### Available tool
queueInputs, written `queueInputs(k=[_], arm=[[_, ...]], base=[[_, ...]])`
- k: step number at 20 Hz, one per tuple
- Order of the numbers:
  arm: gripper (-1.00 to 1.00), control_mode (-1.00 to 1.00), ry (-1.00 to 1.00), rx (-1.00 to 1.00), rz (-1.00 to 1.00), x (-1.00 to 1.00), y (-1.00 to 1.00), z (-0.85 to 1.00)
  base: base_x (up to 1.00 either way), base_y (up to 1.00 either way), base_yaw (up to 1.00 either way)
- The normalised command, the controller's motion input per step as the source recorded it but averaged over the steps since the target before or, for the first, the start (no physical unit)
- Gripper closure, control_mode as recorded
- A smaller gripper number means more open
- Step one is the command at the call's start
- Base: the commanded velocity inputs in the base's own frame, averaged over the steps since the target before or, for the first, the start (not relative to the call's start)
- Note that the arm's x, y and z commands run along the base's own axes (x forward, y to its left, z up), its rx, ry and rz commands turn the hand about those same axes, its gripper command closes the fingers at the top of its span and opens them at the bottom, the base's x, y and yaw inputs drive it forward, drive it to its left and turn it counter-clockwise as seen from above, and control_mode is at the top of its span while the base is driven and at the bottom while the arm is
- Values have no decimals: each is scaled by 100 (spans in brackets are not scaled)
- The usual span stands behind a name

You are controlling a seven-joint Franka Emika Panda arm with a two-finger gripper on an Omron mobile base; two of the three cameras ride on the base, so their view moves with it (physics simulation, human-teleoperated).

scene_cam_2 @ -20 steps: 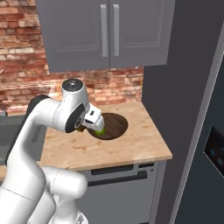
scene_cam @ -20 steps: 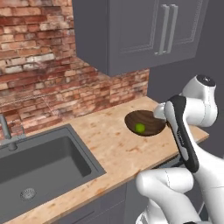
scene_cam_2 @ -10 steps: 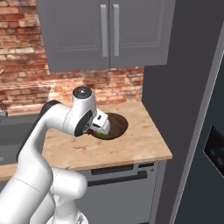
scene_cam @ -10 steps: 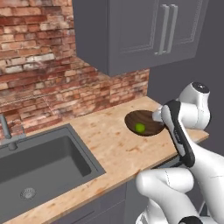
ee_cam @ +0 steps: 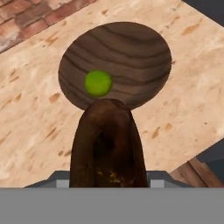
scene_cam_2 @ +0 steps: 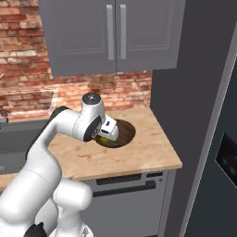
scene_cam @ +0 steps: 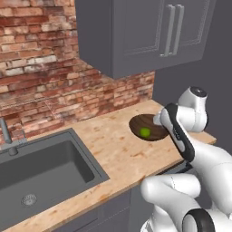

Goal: Take the sweet potato, peach, and lime from the freezer and place them in the bowl on the counter.

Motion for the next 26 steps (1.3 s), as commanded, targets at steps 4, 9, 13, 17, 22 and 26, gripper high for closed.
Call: queueInputs(k=[4,9,13,17,22,26], arm=[[100,-100,4,0,0,26,-6,-19],[100,-100,1,0,0,28,-7,-19],[100,-100,0,0,0,33,-9,-22],[100,-100,0,0,0,23,-13,-26],[100,-100,0,0,0,22,-8,-23],[100,-100,0,0,0,23,-3,-21]], base=[[0,0,0],[0,0,0],[0,0,0],[0,0,0],[0,0,0],[0,0,0]])
